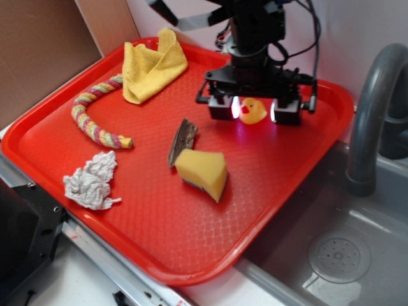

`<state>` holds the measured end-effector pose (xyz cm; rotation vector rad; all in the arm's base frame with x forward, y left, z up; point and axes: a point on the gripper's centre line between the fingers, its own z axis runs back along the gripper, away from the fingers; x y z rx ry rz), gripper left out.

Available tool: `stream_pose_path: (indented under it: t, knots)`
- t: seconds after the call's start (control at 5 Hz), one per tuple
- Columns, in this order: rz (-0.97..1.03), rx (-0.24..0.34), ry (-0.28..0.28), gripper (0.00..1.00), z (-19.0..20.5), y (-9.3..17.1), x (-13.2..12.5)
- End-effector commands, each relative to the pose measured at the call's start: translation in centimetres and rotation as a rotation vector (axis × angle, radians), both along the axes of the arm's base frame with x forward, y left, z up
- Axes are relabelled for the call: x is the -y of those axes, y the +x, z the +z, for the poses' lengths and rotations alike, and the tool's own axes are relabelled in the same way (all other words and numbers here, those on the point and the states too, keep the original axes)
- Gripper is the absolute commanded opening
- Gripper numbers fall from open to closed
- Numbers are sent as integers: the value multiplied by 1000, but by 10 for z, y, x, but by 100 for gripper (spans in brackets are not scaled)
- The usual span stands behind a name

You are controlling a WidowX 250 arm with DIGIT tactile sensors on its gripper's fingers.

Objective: Grab the yellow duck.

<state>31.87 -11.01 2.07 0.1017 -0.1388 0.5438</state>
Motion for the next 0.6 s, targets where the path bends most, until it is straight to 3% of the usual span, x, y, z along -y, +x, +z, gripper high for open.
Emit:
stream_pose_path:
  t: [0.0, 0.2, 0.4]
  knots:
    - [30, 33, 8, 0, 0, 2, -5]
    - [21, 27, -8, 0, 6, -4, -8]
    - [-26, 10, -97, 0, 46, -15, -14]
